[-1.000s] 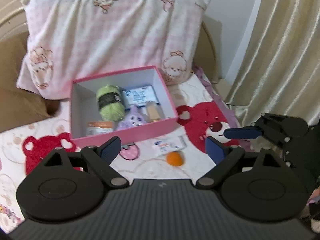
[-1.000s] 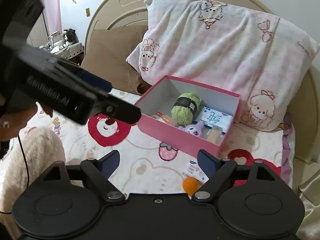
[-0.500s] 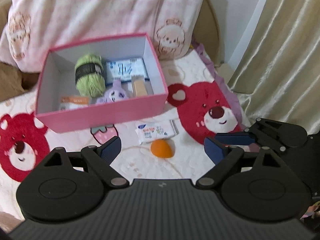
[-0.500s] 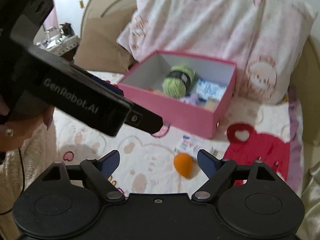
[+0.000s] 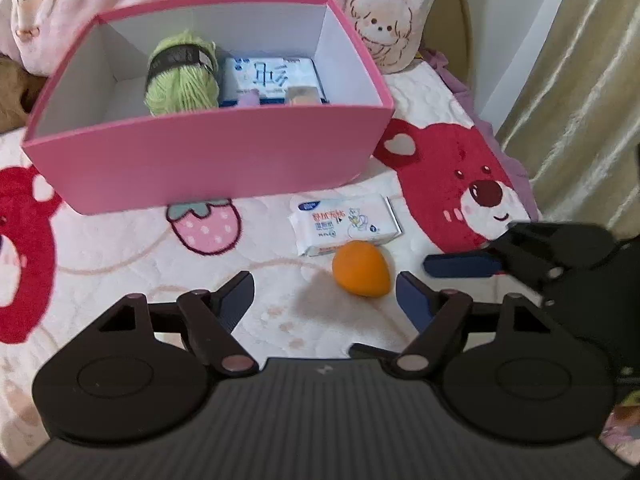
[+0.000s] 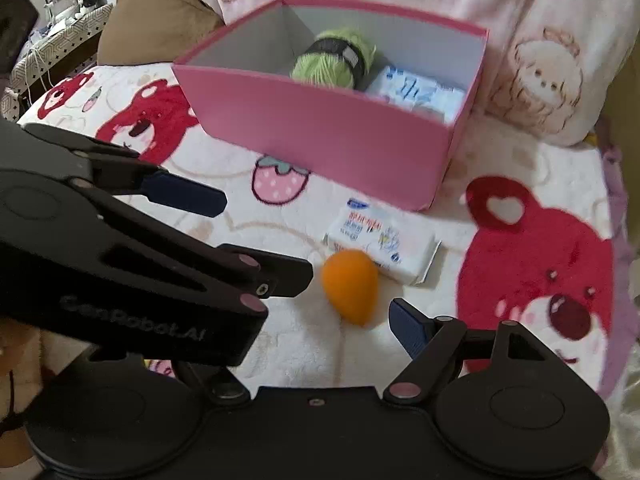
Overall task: Organize objects
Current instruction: 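Move the left gripper down onto the orange makeup sponge on the bedding, then close the left gripper on the orange sponge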
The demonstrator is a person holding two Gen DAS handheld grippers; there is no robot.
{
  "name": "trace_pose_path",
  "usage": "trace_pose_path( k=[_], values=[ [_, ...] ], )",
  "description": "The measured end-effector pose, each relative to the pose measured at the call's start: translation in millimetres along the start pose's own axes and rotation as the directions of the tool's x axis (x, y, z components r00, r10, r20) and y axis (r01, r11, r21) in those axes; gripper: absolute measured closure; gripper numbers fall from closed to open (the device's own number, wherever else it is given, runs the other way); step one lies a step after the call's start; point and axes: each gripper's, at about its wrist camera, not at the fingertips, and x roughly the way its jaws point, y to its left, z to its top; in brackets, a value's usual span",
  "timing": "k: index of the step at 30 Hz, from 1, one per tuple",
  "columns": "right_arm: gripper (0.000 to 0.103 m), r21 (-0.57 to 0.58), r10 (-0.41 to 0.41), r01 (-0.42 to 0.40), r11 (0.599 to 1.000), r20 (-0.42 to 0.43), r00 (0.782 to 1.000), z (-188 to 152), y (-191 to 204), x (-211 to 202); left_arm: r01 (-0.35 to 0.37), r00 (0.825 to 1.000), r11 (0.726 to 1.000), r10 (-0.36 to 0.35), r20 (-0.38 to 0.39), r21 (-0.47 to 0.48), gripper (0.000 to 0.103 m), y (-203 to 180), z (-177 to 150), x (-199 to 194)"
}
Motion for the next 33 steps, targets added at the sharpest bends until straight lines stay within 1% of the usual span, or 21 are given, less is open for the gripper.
trace_pose_path(
  k=[2,4,6,7,8,9,10,11,12,13,14,15,17,19,20,27,30,33],
  values=[
    [0.024,0.028,-0.005,0.005,1.0,0.004,1.0,-3.1,-5.5,6.6,0.033,0.999,0.999,-0.033,0.003,-0.028,0.026,5.4,-2.3,4.3],
    [0.025,0.04,-0.024,0.023,0.999,0.029,0.999,-4.0,-9.1,7.3,0.054,0.998,0.998,-0.053,0.021,-0.045,0.027,9.1,-3.8,10.0],
    [0.026,0.048,-0.018,0.016,0.999,0.043,0.999,-2.7,-11.6,8.0,0.07,0.997,0.995,-0.068,0.039,-0.075,0.03,12.8,-3.8,20.5],
    [0.027,0.047,-0.018,0.016,0.999,0.053,0.998,-2.2,-12.0,9.7,0.082,0.996,0.992,-0.078,0.05,-0.091,0.036,14.7,-3.6,25.9],
    [0.028,0.046,-0.021,0.019,0.999,0.052,0.998,-2.2,-12.4,12.8,0.094,0.994,0.99,-0.088,0.059,-0.107,0.038,16.3,-3.7,31.7],
    [0.033,0.039,-0.021,0.02,0.999,0.042,0.999,-1.6,-12.4,16.9,0.108,0.993,0.988,-0.101,0.062,-0.11,0.039,16.9,-4.1,37.4],
    [0.041,0.039,-0.025,0.024,0.999,0.03,0.999,-1.9,-13.4,22.0,0.115,0.992,0.988,-0.109,0.059,-0.108,0.04,16.9,-5.2,43.6],
    [0.047,0.041,-0.026,0.025,0.999,0.02,0.999,-2.4,-14.7,26.7,0.114,0.993,0.988,-0.11,0.046,-0.108,0.041,16.7,-6.2,48.7],
    [0.05,0.043,-0.023,0.022,0.999,0.009,1.0,-3.1,-16.3,31.0,0.115,0.993,0.987,-0.112,0.03,-0.115,0.041,17.0,-7.7,53.1],
    [0.057,0.05,-0.013,0.013,0.999,-0.004,1.0,-3.8,-17.9,34.4,0.125,0.992,0.984,-0.123,0.018,-0.127,0.042,18.0,-9.2,56.5],
    [0.059,0.052,-0.012,0.012,0.999,-0.01,1.0,-4.5,-18.6,36.0,0.14,0.99,0.98,-0.14,0.015,-0.138,0.048,19.1,-10.7,58.6],
    [0.061,0.049,-0.017,0.017,0.999,-0.005,1.0,-5.0,-18.5,36.1,0.154,0.988,0.977,-0.153,0.018,-0.147,0.051,20.0,-11.4,59.0],
    [0.069,0.057,-0.023,0.023,0.998,0.003,1.0,-5.2,-20.4,35.4,0.186,0.983,0.97,-0.185,0.024,-0.158,0.066,22.0,-11.5,57.9],
    [0.07,0.074,-0.012,0.011,0.997,0.015,1.0,-5.5,-22.4,32.4,0.231,0.973,0.956,-0.229,0.032,-0.181,0.074,25.1,-11.6,57.0],
    [0.07,0.073,-0.013,0.012,0.997,0.02,1.0,-6.0,-21.9,30.7,0.241,0.97,0.952,-0.239,0.038,-0.188,0.074,25.7,-11.6,56.0],
    [0.071,0.052,-0.031,0.028,0.998,0.055,0.998,-7.9,-12.5,13.8,0.26,0.965,0.955,-0.253,0.067,-0.143,0.074,18.7,-11.8,39.7],
    [0.071,0.046,-0.042,0.038,0.998,0.089,0.995,-8.5,-5.6,-0.1,0.276,0.96,0.952,-0.266,0.088,-0.132,0.074,18.1,-10.6,26.5],
    [0.071,0.051,-0.051,0.045,0.998,0.131,0.99,-9.3,3.4,-15.0,0.281,0.956,0.955,-0.27,0.113,-0.099,0.074,16.5,-11.0,7.1]
  ],
)
